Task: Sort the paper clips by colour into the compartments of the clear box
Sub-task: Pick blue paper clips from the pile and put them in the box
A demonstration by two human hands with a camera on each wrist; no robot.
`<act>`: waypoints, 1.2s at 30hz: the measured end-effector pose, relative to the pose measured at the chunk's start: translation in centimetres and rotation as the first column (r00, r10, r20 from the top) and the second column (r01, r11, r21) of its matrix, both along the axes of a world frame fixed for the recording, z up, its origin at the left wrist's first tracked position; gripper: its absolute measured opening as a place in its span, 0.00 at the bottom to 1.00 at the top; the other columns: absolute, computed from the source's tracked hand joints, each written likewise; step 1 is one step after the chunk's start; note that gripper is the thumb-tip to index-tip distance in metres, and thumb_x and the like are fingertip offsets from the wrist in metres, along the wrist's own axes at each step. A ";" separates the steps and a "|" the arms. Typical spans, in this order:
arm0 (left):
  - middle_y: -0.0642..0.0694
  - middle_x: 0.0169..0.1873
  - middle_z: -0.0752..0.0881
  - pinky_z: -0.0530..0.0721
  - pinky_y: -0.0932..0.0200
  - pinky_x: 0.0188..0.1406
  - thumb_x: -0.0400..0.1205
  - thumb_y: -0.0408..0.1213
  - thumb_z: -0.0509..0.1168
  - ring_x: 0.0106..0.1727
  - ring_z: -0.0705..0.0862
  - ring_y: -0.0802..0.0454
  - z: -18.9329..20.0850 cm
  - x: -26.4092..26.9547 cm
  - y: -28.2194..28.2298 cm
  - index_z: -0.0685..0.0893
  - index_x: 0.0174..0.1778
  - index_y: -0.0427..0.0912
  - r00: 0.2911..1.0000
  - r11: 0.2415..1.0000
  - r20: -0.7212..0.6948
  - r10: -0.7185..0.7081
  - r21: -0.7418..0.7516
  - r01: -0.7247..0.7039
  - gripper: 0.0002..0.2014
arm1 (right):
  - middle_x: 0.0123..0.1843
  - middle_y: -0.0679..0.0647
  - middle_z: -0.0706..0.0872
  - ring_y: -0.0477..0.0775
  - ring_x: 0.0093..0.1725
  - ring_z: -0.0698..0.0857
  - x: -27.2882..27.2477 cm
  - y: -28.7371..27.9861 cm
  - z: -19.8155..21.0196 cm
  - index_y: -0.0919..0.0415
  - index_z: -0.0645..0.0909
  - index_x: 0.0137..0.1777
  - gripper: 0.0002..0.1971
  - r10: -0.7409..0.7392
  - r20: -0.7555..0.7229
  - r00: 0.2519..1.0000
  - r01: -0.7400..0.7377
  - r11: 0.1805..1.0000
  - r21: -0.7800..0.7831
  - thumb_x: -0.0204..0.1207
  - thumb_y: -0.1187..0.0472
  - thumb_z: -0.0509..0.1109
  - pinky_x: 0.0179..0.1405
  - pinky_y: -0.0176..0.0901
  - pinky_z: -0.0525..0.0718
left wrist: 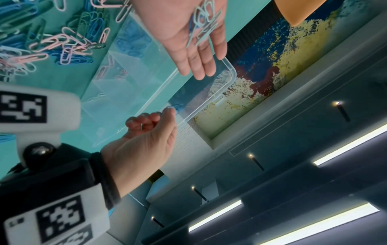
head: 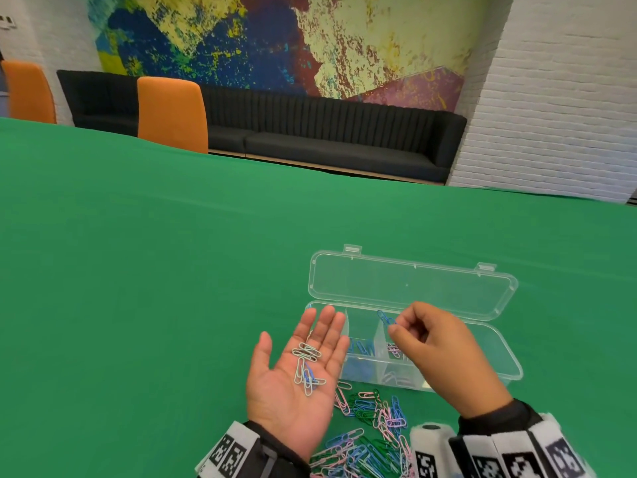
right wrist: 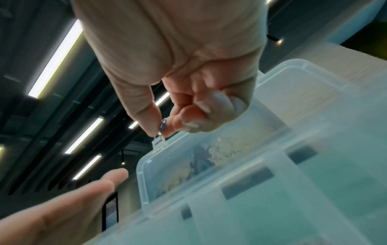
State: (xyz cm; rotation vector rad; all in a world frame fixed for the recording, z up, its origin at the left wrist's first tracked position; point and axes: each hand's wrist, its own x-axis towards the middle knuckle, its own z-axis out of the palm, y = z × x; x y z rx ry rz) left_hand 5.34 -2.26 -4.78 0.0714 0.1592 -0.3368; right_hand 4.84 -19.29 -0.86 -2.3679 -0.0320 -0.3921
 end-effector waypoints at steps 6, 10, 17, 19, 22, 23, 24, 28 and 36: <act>0.28 0.58 0.84 0.77 0.29 0.51 0.72 0.53 0.58 0.58 0.84 0.31 -0.2 -0.1 -0.3 0.89 0.45 0.26 1.000 1.000 -0.002 -0.030 0.000 0.030 0.29 | 0.31 0.47 0.79 0.42 0.29 0.76 0.6 -0.7 -0.7 0.49 0.82 0.48 0.03 0.052 -0.131 0.990 -0.038 0.993 0.108 0.76 0.55 0.71 0.39 0.44 0.79; 0.28 0.59 0.84 0.78 0.30 0.52 0.68 0.51 0.65 0.59 0.84 0.31 -0.4 0.0 -0.2 0.89 0.45 0.26 0.998 0.998 0.020 -0.059 0.001 0.059 0.27 | 0.30 0.47 0.79 0.37 0.27 0.76 0.4 -1.2 0.3 0.47 0.81 0.50 0.05 0.046 -0.102 0.994 -0.037 0.995 0.093 0.76 0.57 0.71 0.41 0.43 0.80; 0.28 0.61 0.82 0.76 0.28 0.55 0.65 0.51 0.71 0.62 0.82 0.30 -0.4 -0.2 -0.3 0.89 0.48 0.29 0.993 0.994 0.054 -0.101 0.042 0.099 0.27 | 0.30 0.46 0.82 0.40 0.30 0.77 -2.1 1.1 2.9 0.50 0.81 0.37 0.07 0.209 -0.047 0.977 -0.209 0.978 0.022 0.72 0.62 0.73 0.37 0.39 0.78; 0.27 0.63 0.81 0.76 0.26 0.56 0.57 0.47 0.81 0.62 0.81 0.28 -0.2 -0.4 -0.2 0.89 0.51 0.29 0.988 0.993 0.095 -0.122 0.004 0.122 0.31 | 0.32 0.45 0.81 0.40 0.32 0.77 -3.0 2.8 3.0 0.48 0.79 0.36 0.07 0.311 -0.085 0.947 -0.316 0.947 -0.056 0.71 0.61 0.72 0.38 0.37 0.78; 0.29 0.64 0.81 0.79 0.30 0.53 0.54 0.47 0.84 0.63 0.81 0.30 0.0 -0.7 -0.1 0.84 0.60 0.33 0.977 0.986 0.130 -0.169 0.025 0.167 0.39 | 0.35 0.41 0.77 0.35 0.35 0.75 -3.7 4.6 2.4 0.44 0.74 0.41 0.06 0.369 -0.141 0.919 -0.392 0.893 -0.221 0.71 0.54 0.70 0.36 0.28 0.71; 0.29 0.64 0.81 0.79 0.33 0.53 0.58 0.50 0.81 0.64 0.80 0.31 0.2 -0.8 -0.1 0.82 0.62 0.34 0.976 0.984 0.127 -0.177 0.047 0.173 0.38 | 0.36 0.40 0.75 0.34 0.34 0.74 -3.8 5.0 2.3 0.44 0.72 0.41 0.07 0.369 -0.151 0.917 -0.397 0.881 -0.258 0.71 0.52 0.69 0.36 0.27 0.69; 0.29 0.65 0.81 0.79 0.34 0.54 0.58 0.51 0.80 0.65 0.80 0.31 0.2 -0.9 -0.2 0.82 0.63 0.34 0.976 0.983 0.124 -0.181 0.057 0.175 0.39 | 0.36 0.39 0.73 0.34 0.33 0.72 -3.8 5.3 2.0 0.44 0.70 0.41 0.08 0.364 -0.156 0.918 -0.394 0.874 -0.283 0.71 0.51 0.69 0.37 0.26 0.69; 0.29 0.66 0.80 0.78 0.29 0.56 0.44 0.42 0.87 0.65 0.80 0.30 -0.4 -1.1 -0.5 0.83 0.62 0.32 0.968 0.980 0.155 -0.195 0.058 0.188 0.48 | 0.34 0.38 0.70 0.35 0.33 0.70 -3.7 6.0 1.5 0.46 0.70 0.41 0.09 0.308 -0.156 0.939 -0.341 0.896 -0.286 0.72 0.48 0.68 0.37 0.26 0.69; 0.29 0.65 0.81 0.72 0.28 0.60 0.43 0.44 0.87 0.64 0.81 0.31 -0.8 -1.6 -1.2 0.83 0.62 0.32 0.964 0.975 0.166 -0.208 0.109 0.192 0.49 | 0.33 0.39 0.68 0.36 0.31 0.67 -3.8 7.1 0.6 0.46 0.61 0.32 0.15 0.118 -0.167 0.979 -0.166 0.937 -0.308 0.74 0.47 0.64 0.33 0.28 0.68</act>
